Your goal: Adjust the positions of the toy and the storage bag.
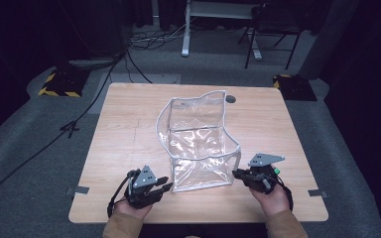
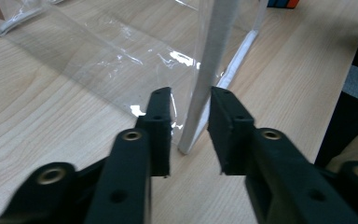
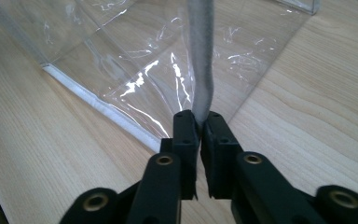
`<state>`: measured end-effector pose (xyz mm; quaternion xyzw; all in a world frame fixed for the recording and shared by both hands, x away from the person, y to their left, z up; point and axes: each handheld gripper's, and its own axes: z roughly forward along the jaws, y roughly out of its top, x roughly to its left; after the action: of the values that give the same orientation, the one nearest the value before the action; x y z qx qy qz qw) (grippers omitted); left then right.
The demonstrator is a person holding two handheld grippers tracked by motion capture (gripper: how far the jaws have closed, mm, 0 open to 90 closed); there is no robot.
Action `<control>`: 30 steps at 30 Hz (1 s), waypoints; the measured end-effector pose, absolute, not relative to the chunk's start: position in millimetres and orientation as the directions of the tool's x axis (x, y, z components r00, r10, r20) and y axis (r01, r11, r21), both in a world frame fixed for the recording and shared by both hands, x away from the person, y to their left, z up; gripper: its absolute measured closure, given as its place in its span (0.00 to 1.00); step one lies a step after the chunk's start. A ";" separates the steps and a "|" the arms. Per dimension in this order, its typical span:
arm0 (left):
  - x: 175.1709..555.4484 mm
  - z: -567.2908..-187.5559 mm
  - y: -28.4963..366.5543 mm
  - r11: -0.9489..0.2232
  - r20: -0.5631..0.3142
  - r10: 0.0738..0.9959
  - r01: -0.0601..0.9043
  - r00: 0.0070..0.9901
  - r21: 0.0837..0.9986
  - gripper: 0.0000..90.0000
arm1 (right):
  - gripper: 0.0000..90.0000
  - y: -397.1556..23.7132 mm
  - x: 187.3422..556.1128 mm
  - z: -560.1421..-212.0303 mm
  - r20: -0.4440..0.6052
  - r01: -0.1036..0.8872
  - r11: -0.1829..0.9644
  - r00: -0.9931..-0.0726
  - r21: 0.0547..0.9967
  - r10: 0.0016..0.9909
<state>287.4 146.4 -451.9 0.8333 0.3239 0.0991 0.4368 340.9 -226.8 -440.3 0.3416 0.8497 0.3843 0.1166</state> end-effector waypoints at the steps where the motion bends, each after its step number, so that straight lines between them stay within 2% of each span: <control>1: 287.3 -452.2 145.0 -0.407 -0.122 0.627 0.457 0.769 0.791 0.74 | 0.95 -227.4 341.2 -440.4 0.067 0.491 0.472 -0.742 0.733 0.667; 3: 287.6 -452.9 141.1 -0.426 -0.104 0.628 0.453 0.771 0.783 0.73 | 0.96 -227.7 341.0 -440.7 0.072 0.490 0.470 -0.744 0.734 0.665; 7: 285.8 -453.3 134.5 -0.442 -0.075 0.636 0.443 0.768 0.780 0.94 | 0.96 -227.7 340.0 -440.8 0.067 0.486 0.472 -0.745 0.735 0.663; 9: 284.6 -451.9 134.8 -0.449 -0.058 0.647 0.442 0.760 0.777 0.97 | 0.96 -227.9 339.5 -441.1 0.067 0.486 0.471 -0.745 0.737 0.664; 10: 283.2 -452.1 135.7 -0.435 -0.083 0.648 0.458 0.757 0.776 0.97 | 0.96 -228.7 338.1 -441.3 0.082 0.493 0.462 -0.744 0.738 0.663; 13: 277.6 -450.9 137.0 -0.450 -0.070 0.643 0.451 0.762 0.771 0.97 | 0.96 -229.4 333.4 -441.0 0.091 0.492 0.469 -0.755 0.734 0.649; 18: 260.8 -450.8 135.3 -0.461 -0.096 0.607 0.448 0.789 0.766 0.97 | 0.96 -234.4 314.4 -439.7 0.093 0.485 0.487 -0.771 0.726 0.630; 26: 232.0 -448.2 125.8 -0.523 -0.062 0.554 0.405 0.830 0.750 0.97 | 0.96 -249.5 281.7 -437.8 0.111 0.495 0.501 -0.781 0.710 0.614; 30: 228.4 -449.4 131.4 -0.508 -0.083 0.554 0.415 0.829 0.754 0.97 | 0.96 -250.0 269.1 -438.6 0.140 0.501 0.493 -0.788 0.711 0.599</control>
<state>228.4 131.4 -449.4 0.8643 0.2803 0.0844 0.4090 269.1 -250.0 -438.6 0.3192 0.8618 0.3893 0.0629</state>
